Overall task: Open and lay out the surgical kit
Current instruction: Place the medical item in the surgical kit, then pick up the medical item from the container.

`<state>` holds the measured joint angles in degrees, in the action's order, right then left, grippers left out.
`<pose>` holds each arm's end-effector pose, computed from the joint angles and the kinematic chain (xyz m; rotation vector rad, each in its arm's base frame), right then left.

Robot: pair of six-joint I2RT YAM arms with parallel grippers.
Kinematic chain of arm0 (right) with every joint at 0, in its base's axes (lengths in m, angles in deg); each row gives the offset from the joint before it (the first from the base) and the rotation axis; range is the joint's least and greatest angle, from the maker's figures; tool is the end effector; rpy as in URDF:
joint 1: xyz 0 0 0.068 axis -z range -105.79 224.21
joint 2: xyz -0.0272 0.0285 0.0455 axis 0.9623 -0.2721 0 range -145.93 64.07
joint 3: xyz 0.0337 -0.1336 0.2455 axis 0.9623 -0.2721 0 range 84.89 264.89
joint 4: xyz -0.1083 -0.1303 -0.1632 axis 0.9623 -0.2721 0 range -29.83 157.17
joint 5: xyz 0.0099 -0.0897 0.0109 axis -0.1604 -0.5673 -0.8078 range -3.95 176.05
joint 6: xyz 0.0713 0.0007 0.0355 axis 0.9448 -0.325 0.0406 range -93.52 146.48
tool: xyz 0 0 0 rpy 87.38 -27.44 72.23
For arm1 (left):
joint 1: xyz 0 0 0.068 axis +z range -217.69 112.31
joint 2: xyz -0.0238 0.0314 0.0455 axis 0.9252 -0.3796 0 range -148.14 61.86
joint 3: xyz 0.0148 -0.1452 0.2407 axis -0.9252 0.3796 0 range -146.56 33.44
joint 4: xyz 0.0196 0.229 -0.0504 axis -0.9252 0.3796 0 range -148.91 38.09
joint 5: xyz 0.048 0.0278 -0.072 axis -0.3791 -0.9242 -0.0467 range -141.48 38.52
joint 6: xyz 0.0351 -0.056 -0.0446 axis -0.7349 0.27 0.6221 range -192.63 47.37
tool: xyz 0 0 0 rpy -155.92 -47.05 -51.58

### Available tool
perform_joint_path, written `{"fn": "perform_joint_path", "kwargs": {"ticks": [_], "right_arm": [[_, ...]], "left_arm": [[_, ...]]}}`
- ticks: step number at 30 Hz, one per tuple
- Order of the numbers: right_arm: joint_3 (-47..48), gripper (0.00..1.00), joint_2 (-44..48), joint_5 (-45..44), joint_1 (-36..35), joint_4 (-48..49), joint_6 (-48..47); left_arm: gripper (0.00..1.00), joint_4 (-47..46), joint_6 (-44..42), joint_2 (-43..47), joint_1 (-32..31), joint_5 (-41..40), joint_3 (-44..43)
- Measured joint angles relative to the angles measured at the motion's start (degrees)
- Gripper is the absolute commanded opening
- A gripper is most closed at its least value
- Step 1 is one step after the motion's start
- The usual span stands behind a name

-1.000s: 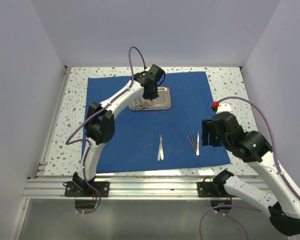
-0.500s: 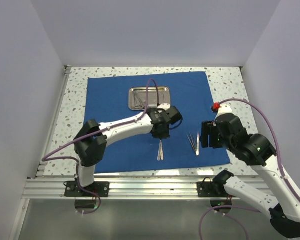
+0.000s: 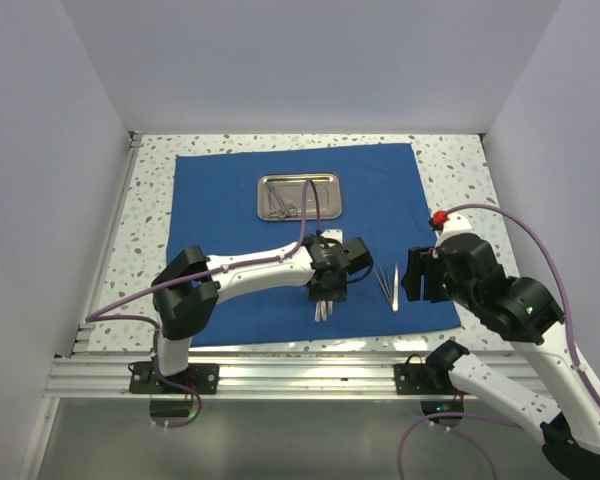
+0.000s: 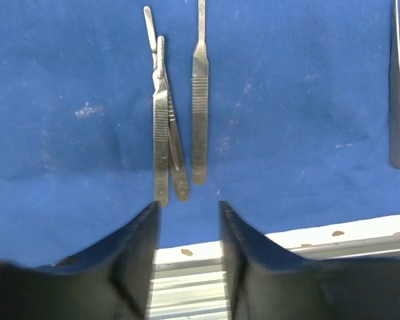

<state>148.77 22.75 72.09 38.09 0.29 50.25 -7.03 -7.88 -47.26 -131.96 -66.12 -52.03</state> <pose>0.0847 0.0413 0.3341 -0.1308 2.3245 0.2422 0.1751 -0.3233 0.2034 -0.0574 2.7988 -0.1662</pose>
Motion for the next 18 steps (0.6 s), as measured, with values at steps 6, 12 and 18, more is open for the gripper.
{"fn": "perform_joint_path", "kwargs": {"ticks": [6,12,18], "right_arm": [[-0.28,0.66,-0.02,-0.52,0.00,-0.04,0.46],[-0.42,0.67,-0.48,-2.67,0.00,-0.11,1.75],[-0.37,0.66,-3.58,-5.29,0.00,-0.07,3.87]], "left_arm": [[0.57,3.67,-1.09,-0.22,1.55,-0.07,-5.18],[0.52,2.75,-8.57,-0.15,13.29,-0.22,-7.37],[0.49,2.97,-19.34,-10.10,31.28,-1.22,-25.66]]}}
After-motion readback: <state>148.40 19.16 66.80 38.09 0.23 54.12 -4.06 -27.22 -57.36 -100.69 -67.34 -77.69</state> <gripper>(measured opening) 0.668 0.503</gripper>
